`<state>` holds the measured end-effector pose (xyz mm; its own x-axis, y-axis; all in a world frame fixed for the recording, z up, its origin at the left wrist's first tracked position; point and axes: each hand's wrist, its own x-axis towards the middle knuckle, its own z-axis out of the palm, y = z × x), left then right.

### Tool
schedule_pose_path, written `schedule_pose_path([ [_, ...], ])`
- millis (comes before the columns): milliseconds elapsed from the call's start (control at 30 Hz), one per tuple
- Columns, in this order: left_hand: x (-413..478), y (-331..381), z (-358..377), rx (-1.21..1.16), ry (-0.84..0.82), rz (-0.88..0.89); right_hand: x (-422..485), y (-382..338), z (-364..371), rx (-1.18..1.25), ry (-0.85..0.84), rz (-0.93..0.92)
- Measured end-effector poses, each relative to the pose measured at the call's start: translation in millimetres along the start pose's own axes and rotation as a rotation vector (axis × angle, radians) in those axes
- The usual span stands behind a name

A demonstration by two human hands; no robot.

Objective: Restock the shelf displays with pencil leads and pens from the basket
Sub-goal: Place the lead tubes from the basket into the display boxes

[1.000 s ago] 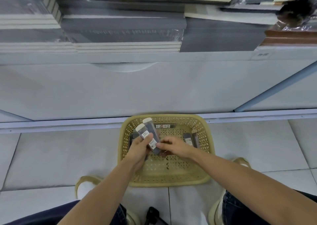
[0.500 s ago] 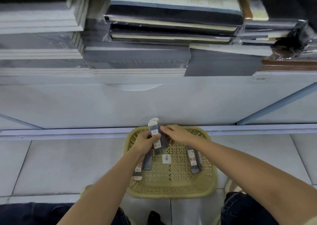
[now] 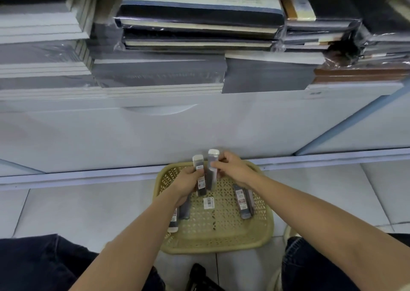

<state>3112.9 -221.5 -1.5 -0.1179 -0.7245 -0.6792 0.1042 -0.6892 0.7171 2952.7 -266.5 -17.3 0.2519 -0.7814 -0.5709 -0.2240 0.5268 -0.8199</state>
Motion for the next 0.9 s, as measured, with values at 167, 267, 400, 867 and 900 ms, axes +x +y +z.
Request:
schedule_pose_path([
  [167, -12, -1, 5, 0.036, -0.078, 0.004, -7, -5, 10, 0.202, -0.075, 0.039],
  [267, -15, 3, 3, -0.014, -0.116, -0.015, -8, -10, 8, 0.191, -0.016, 0.009],
  [400, -16, 5, 3, -0.017, -0.156, -0.027, -13, -9, 1, 0.052, 0.022, -0.096],
  [867, -19, 1, -44, 0.135, 0.107, 0.120, -13, 6, 8, -0.397, -0.040, -0.068],
  [900, -19, -1, -54, 0.155, 0.168, 0.130, -11, 15, 6, -0.482, -0.035, -0.061],
])
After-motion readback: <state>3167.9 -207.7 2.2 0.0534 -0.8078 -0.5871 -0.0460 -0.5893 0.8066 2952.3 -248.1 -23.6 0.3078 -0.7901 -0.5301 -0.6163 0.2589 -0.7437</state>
